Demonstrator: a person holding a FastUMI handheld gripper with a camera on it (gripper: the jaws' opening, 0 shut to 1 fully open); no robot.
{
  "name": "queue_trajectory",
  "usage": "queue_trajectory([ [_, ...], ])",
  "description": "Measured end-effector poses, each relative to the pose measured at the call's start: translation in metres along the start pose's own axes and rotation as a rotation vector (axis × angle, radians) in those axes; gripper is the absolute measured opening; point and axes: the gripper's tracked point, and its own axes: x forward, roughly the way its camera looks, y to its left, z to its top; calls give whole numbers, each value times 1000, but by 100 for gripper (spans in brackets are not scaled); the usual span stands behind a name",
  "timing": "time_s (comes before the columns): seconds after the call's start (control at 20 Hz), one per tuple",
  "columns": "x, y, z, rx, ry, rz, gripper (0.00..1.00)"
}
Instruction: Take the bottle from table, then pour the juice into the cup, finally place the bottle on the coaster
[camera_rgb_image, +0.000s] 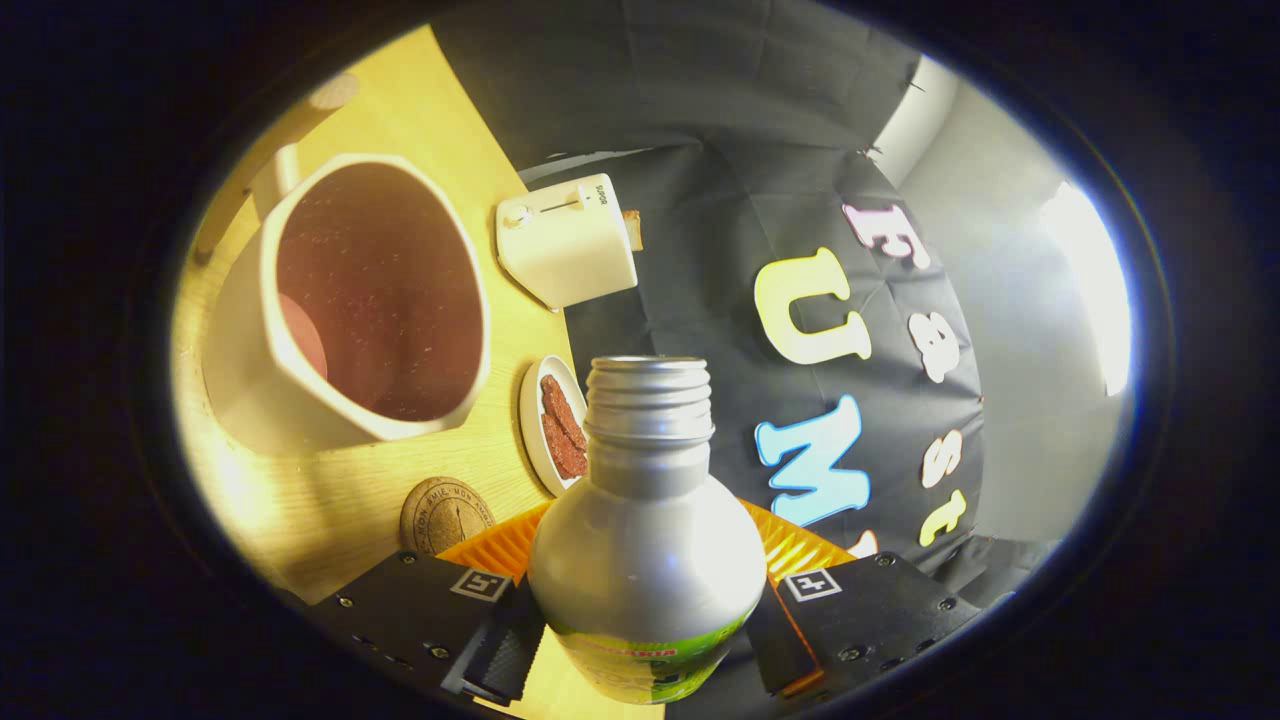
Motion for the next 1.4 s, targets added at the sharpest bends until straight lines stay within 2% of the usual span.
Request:
queue_trajectory([
  [0.35,-7,-10,11,-142,-51,-51,84],
  [1.4,-7,-32,23,-377,-59,-66,83],
])
